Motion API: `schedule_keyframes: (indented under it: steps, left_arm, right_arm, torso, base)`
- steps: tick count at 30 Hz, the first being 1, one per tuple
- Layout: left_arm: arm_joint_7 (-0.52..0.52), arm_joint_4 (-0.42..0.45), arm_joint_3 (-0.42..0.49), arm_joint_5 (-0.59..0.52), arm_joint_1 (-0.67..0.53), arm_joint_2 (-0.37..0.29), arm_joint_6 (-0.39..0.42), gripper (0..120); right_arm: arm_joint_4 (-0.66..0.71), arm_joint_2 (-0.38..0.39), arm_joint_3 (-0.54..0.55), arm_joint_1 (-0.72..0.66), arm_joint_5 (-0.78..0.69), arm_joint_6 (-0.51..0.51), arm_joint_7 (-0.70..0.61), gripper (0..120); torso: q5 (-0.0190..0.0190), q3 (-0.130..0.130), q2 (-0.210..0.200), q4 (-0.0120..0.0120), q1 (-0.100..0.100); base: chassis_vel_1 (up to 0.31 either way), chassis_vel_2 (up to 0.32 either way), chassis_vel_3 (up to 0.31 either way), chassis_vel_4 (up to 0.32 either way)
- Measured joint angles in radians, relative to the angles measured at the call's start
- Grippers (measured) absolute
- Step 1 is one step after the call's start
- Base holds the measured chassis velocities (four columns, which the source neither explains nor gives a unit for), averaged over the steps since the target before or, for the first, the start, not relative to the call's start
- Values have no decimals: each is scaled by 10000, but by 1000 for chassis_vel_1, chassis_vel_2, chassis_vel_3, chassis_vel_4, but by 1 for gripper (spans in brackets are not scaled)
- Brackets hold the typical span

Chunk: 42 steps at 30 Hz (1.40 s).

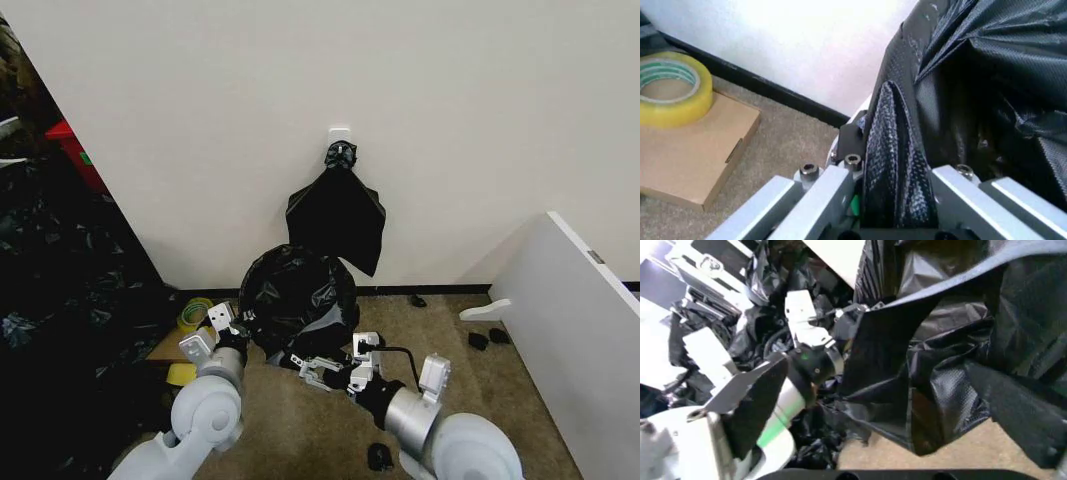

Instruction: Place the garbage bag over the trash bin.

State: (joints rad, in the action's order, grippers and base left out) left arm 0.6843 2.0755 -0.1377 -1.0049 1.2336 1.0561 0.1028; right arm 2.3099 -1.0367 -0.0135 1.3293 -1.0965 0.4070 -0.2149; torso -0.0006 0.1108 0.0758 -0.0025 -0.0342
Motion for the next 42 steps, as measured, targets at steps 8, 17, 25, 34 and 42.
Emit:
schedule_keyframes:
  steps: [8,17,25,34,42]
  left_arm:
    - [-100,39,7,122,64,58,3,0]
    - [-96,42,20,350,93,89,-22,0]
    - [-126,73,51,655,115,138,-32,0]
    - [-222,239,88,850,263,186,-128,0]
    - [-274,311,61,871,359,185,-165,0]
  right_arm:
    - [34,-158,84,-90,100,41,-166,76]
    - [434,-51,3,31,71,122,-575,100]
    - [383,-238,66,-213,-44,164,-1001,92]
    - [355,-529,415,-469,-66,521,-2049,58]
    - [292,-591,434,-398,99,511,-2403,31]
  torso:
    - [0,0,0,0,0]
    - [0,0,0,-1,0]
    - [-1,0,0,0,0]
    - [0,0,0,0,0]
    - [0,0,0,-1,0]
  base:
    - [0,0,0,0]
    - [0,0,0,0]
    - [0,0,0,0]
    - [0,0,0,0]
    - [0,0,0,0]
